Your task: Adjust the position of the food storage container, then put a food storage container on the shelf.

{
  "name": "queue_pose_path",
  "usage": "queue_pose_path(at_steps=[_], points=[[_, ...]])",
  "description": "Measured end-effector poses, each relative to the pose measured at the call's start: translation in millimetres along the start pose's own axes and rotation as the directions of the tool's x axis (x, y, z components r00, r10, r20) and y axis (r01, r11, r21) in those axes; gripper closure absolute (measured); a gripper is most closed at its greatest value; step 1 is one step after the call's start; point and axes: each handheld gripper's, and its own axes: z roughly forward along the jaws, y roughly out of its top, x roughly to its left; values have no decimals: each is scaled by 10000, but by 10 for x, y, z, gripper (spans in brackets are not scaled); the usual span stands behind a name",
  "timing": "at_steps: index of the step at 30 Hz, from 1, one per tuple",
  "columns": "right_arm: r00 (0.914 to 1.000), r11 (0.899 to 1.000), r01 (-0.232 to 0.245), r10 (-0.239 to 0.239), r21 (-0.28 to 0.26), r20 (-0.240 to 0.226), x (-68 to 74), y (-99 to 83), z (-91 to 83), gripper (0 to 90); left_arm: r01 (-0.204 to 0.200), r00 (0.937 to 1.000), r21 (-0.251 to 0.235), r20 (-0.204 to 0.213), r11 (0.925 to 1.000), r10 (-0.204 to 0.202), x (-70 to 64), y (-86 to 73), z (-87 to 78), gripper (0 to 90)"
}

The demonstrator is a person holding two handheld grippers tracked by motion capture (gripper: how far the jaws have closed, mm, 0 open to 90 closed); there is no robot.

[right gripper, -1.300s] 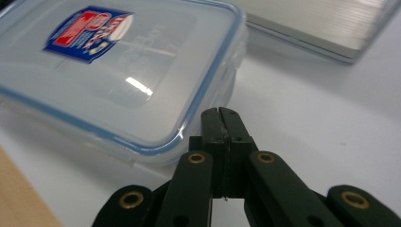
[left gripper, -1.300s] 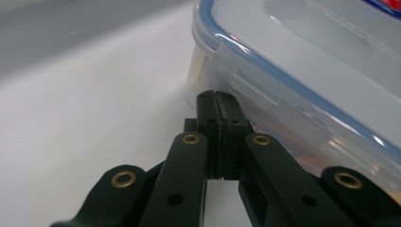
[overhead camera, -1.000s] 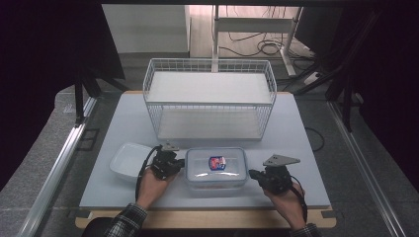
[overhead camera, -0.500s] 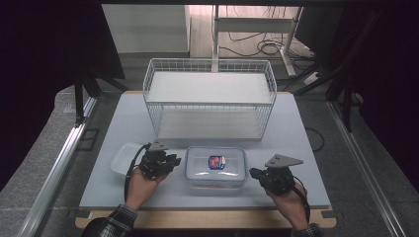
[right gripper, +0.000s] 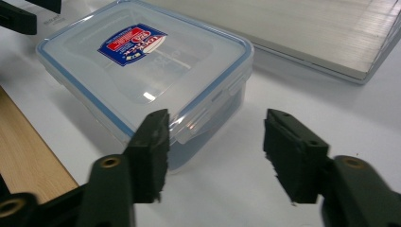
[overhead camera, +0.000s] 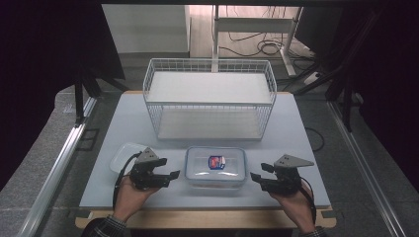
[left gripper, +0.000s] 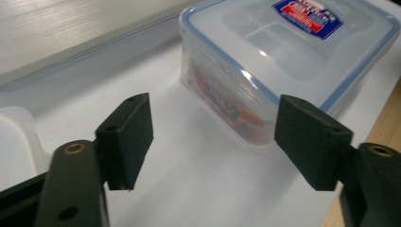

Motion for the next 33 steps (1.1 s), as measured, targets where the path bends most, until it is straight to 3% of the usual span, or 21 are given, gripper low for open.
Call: queue_pose_path(at_steps=[6,9,12,17,25,30,33], points=[[10000,9999,65,-66,-107,-5,-19,-15,34,230,-52,9999,-126,97,9999,53,-25,12,23,197],[9999,9999,79,-80,-128,-69,-22,-16,57,175,-449,9989,-164,154,9989,452,-42,6,41,171],[9998,9999,112,-112,-19,-174,-18,-20,80,150,-691,9974,-182,206,9974,694,-62,11,56,155],[9993,9999,126,-124,43,-346,-5,0,107,131,-568,9971,-261,483,9980,580,-76,48,79,145],[9969,9987,-312,341,413,-707,32,107,212,92,-1028,9933,116,537,9946,1020,-116,136,185,108],[9964,9969,-191,252,761,-808,62,162,285,39,-224,9938,621,1105,9978,154,-71,227,250,94],[9946,9933,-344,449,1101,-938,67,177,340,34,-179,9914,906,1304,9957,59,-64,286,298,86]])
